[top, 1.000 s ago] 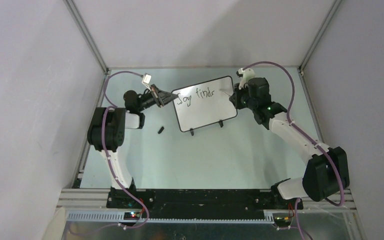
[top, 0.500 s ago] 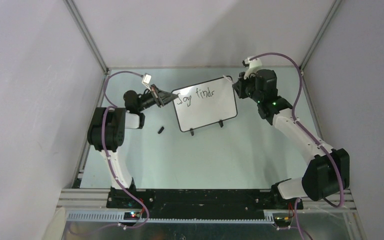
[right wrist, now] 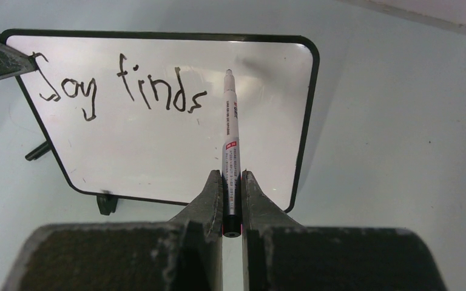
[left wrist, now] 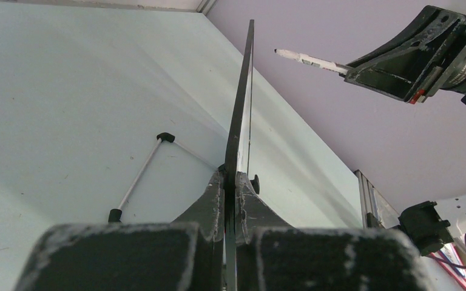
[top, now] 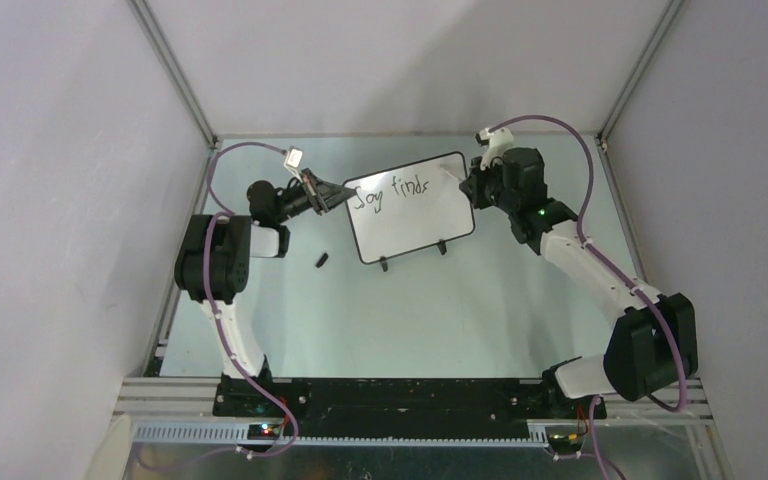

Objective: Write a sentence on the whiteboard

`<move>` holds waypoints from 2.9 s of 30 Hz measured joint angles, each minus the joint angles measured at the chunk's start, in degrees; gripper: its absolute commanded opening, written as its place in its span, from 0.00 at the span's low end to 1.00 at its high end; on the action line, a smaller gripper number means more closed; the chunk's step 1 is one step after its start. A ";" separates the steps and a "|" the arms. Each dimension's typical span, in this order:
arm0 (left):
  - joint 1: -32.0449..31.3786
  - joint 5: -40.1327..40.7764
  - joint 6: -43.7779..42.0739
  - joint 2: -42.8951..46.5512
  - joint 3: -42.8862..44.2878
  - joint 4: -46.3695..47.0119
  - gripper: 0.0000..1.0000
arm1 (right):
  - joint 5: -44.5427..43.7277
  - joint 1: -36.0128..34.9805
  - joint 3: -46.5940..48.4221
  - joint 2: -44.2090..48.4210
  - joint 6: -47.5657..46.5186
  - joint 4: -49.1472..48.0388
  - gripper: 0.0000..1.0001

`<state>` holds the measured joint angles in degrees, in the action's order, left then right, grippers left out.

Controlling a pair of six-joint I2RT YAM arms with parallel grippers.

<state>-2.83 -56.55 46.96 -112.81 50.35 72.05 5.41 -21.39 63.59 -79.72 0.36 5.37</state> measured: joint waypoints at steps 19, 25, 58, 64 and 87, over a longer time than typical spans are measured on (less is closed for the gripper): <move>0.00 0.00 -0.72 0.28 0.00 -0.83 0.00 | -3.26 -2.78 0.00 -3.58 -0.44 2.32 0.00; 0.00 0.02 -0.90 0.33 0.00 -1.09 0.00 | -3.93 -2.78 0.07 -4.07 -0.42 2.95 0.00; 0.00 0.15 -0.92 0.33 0.00 -1.25 0.00 | -4.79 -2.78 1.99 -5.09 -0.63 2.97 0.00; 0.00 0.22 -0.92 0.33 0.00 -1.29 0.00 | -5.18 -2.78 2.12 -5.14 -0.96 3.45 0.00; -0.04 0.24 -1.03 0.66 0.00 -1.95 0.00 | -7.19 -2.82 2.34 -5.14 -1.03 5.18 0.00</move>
<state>-2.87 -56.31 45.93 -112.16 50.35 70.11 -1.78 -24.21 65.93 -84.86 -0.67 10.55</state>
